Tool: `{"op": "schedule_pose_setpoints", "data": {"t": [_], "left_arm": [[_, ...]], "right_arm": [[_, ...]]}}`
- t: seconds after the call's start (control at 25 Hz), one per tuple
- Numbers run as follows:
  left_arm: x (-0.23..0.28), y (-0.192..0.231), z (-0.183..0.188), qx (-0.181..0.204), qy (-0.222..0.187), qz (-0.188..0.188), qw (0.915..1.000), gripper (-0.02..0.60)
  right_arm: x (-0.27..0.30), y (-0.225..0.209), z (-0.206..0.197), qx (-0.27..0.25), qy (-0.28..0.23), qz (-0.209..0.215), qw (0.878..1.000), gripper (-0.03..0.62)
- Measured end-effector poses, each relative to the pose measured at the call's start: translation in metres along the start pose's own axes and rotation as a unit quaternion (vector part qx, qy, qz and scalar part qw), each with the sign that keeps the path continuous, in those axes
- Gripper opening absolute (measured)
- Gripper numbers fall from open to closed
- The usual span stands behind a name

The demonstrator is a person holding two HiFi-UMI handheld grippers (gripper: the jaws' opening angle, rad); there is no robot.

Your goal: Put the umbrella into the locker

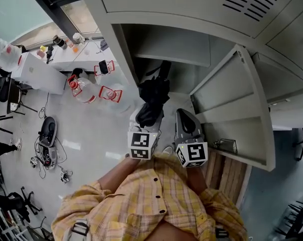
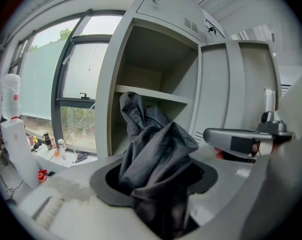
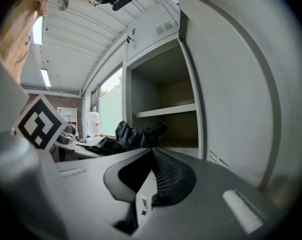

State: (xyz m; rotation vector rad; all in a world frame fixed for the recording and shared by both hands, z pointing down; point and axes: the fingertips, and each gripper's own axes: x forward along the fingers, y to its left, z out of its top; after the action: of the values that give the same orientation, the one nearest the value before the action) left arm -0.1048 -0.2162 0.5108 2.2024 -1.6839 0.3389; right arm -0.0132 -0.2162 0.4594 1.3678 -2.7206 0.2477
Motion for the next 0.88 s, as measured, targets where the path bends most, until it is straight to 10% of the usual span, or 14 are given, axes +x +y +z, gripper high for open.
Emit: {"op": "schedule_pose_setpoints", "data": {"t": [0.88], "left_arm": [[0.062, 0.01, 0.027, 0.042, -0.026, -0.008, 0.9987, 0.262]], "right_arm": [[0.009, -0.004, -0.007, 0.009, 0.011, -0.015, 1.0, -0.003]]}}
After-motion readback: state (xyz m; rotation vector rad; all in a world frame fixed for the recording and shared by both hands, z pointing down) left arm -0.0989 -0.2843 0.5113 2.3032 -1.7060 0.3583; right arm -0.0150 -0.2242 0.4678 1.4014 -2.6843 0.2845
